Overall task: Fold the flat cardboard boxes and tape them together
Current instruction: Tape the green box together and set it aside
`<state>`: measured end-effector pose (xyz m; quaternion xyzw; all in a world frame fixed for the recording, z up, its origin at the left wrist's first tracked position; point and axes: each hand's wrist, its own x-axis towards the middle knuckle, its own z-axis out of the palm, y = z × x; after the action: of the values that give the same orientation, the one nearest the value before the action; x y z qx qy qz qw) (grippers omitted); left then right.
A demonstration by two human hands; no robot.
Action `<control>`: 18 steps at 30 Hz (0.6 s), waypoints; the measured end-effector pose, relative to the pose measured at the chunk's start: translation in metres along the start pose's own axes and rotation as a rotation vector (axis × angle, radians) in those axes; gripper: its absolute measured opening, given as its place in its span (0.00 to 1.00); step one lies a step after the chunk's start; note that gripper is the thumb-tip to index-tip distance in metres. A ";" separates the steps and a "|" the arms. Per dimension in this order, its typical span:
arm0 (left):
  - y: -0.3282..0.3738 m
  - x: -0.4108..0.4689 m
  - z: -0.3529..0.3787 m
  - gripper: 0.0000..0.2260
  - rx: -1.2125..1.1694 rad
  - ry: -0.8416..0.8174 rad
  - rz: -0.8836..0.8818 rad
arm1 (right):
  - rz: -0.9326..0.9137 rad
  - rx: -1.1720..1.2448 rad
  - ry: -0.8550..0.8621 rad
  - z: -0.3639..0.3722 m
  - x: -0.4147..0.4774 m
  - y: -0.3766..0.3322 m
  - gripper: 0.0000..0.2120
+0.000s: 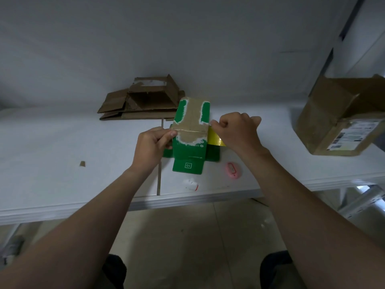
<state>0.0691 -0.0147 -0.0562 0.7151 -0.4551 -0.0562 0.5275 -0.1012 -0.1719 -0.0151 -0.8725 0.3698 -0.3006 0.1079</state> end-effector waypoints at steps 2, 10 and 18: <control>0.002 0.000 0.000 0.10 0.105 0.000 -0.002 | 0.005 0.003 0.000 0.001 0.000 -0.002 0.25; 0.051 -0.020 0.063 0.48 0.617 0.107 -0.201 | 0.029 -0.065 0.026 0.003 -0.003 -0.009 0.24; 0.039 0.000 0.068 0.32 0.615 0.132 -0.169 | -0.045 0.073 -0.304 -0.025 -0.013 -0.003 0.11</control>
<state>0.0077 -0.0639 -0.0548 0.8783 -0.3546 0.0869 0.3086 -0.1221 -0.1597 -0.0001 -0.9115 0.3185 -0.1804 0.1875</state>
